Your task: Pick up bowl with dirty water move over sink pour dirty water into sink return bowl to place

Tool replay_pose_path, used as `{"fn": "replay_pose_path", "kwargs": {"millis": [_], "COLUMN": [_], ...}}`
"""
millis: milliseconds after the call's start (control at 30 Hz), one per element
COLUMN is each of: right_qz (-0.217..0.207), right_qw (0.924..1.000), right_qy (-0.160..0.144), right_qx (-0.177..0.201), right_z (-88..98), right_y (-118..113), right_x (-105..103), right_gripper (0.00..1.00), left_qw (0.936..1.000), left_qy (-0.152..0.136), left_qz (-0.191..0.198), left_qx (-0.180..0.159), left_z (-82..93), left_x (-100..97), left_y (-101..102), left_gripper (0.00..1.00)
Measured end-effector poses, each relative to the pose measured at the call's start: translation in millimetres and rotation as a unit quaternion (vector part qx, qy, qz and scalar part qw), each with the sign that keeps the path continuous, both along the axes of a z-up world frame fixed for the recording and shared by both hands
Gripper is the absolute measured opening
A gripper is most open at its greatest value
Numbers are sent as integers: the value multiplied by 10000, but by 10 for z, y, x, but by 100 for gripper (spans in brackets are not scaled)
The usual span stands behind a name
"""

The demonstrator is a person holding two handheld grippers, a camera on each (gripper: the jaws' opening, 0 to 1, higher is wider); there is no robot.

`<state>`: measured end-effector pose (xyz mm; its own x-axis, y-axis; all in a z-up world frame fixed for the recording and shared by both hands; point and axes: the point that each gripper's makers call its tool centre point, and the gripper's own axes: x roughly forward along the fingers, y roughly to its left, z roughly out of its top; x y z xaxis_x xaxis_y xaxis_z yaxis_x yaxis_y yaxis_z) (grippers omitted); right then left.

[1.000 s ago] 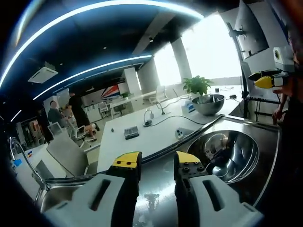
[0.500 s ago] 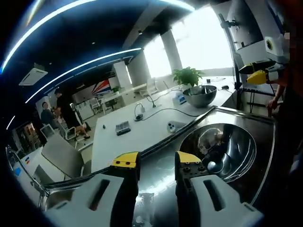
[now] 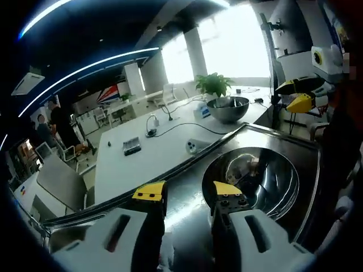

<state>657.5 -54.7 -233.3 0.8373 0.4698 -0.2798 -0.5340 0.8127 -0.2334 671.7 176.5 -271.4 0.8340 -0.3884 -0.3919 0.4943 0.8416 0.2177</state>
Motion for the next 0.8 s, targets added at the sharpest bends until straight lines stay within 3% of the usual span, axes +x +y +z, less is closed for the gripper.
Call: {"fn": "replay_pose_path", "kwargs": {"millis": [200,500,667,800], "right_qz": [138,237,325,312], "right_qw": [9990,9948,9895,9868], "right_qy": [341,733,1123,1261], "right_qx": [-245,-668,-855,-963], "right_z": [-113,-254,-400,-468], "right_y": [97,130,182,199], "right_x": [81,195,214,246], "right_gripper": [43,43,43,43], "left_qw": [9988,9963,9927,9913], "left_qy": [265,505,770,864], "left_qz": [-147,-326,-410,-415], "left_qx": [395,622,833,899], "left_z": [-98,-140,-252,-305], "left_x": [41,97,143,180], "left_y": [-27,-134,-177,-186], "left_gripper": [22,21,21,21]}}
